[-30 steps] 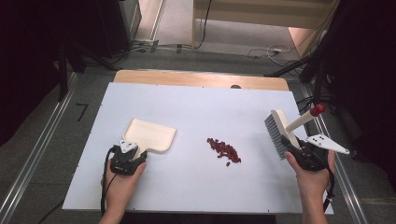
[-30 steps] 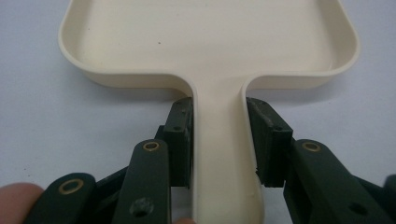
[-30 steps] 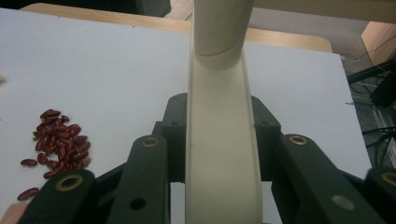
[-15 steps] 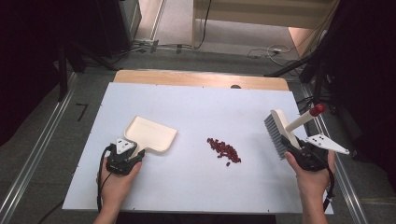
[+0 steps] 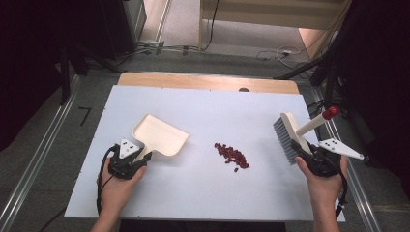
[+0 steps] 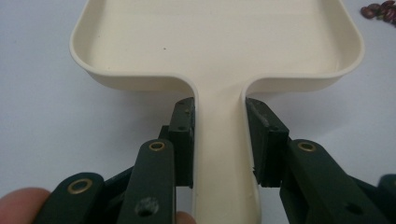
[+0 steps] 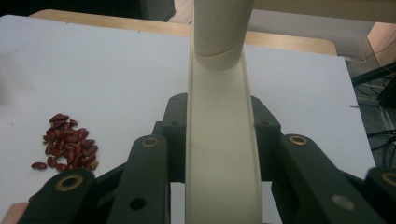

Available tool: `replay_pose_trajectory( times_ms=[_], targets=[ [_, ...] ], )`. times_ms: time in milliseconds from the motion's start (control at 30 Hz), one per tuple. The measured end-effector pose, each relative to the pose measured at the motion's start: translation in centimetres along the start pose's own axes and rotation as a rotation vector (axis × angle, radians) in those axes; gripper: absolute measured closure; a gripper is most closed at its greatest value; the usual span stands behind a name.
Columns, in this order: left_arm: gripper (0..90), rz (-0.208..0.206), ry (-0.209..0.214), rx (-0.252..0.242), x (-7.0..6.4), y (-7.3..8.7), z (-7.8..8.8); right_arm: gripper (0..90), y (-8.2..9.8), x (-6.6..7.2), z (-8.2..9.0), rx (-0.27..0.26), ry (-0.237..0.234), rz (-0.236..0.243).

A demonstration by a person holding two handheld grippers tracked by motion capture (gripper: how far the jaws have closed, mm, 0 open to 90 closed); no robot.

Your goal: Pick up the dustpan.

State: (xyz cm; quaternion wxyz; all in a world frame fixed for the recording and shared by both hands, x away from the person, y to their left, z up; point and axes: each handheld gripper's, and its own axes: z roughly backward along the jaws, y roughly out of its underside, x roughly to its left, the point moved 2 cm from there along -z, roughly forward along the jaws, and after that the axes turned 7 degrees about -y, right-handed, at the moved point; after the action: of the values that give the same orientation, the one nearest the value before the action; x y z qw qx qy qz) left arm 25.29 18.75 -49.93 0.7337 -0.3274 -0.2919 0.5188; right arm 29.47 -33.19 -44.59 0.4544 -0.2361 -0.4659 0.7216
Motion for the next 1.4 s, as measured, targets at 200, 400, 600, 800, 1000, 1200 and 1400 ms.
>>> replay_pose_trajectory(
  times_ms=[200,400,600,800,1000,1200,1400],
  targets=[
    [66.4,-0.025,0.037,-0.010,-1.0,-1.3,0.1,64.8,-0.6,-0.1,0.0,0.009,0.004,0.009],
    [66.5,-0.057,0.073,-0.026,-2.3,-2.7,0.0,64.9,-1.1,-0.8,-0.6,0.011,0.019,-0.009],
    [66.6,-0.083,0.112,-0.036,-3.4,-3.4,-0.5,64.8,-1.3,-0.6,-2.0,0.028,0.004,-0.007],
    [66.6,-0.129,0.152,-0.026,-4.5,-3.4,-0.8,64.8,-1.4,0.1,-2.9,0.041,-0.019,0.009],
    [66.5,-0.169,0.194,-0.016,-5.8,-3.1,-1.0,64.9,-1.5,0.7,-3.2,0.042,-0.014,0.019],
    [66.5,-0.215,0.250,0.010,-7.0,-2.8,-1.0,64.9,-1.4,1.4,-3.7,0.055,-0.030,0.025],
    [66.5,-0.251,0.274,0.029,-7.5,-2.3,-0.6,64.9,-1.3,2.2,-4.2,0.067,-0.048,0.046]
  ],
)
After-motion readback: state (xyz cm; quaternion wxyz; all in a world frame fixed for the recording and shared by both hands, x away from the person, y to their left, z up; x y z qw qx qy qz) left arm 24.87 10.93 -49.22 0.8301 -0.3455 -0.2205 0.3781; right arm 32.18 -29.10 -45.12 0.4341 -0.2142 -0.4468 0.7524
